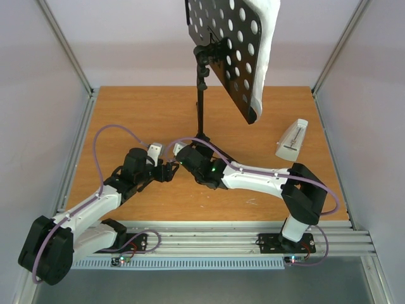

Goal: Pack up the instrument practice props
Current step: Unscrew the knob on the music stand.

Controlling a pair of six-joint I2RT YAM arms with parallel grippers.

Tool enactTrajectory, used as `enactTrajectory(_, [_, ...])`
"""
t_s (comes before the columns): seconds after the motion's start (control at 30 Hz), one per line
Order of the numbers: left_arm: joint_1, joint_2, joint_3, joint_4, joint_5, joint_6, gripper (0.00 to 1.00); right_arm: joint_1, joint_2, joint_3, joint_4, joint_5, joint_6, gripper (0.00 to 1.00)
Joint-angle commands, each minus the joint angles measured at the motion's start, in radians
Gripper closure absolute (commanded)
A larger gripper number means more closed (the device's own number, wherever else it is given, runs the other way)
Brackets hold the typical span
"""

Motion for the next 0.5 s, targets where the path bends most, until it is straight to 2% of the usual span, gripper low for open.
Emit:
enactTrajectory(0.0, [-0.004,-0.002,0.026,0.026,0.003,0.008,0.18,0.018,-0.089,-0.032,0.027,-0.112,0.040,0.30])
enactTrajectory(0.07, [-0.004,-0.002,0.026,0.024,0.000,0.009,0.18,0.018,-0.148,-0.059,0.028,-0.160,0.077,0.21])
enactTrajectory(0.17, [-0.004,-0.002,0.025,0.022,-0.005,0.011,0.18,0.019,-0.231,-0.103,0.014,-0.215,0.144,0.15])
enactTrajectory(0.3, [-0.004,-0.010,0.020,0.028,-0.008,0.014,0.18,0.019,-0.369,-0.210,0.002,-0.280,0.285,0.14])
enactTrajectory(0.47, [-0.004,-0.035,0.007,0.048,0.017,0.025,0.18,-0.013,-0.582,-0.392,0.050,-0.404,0.552,0.15])
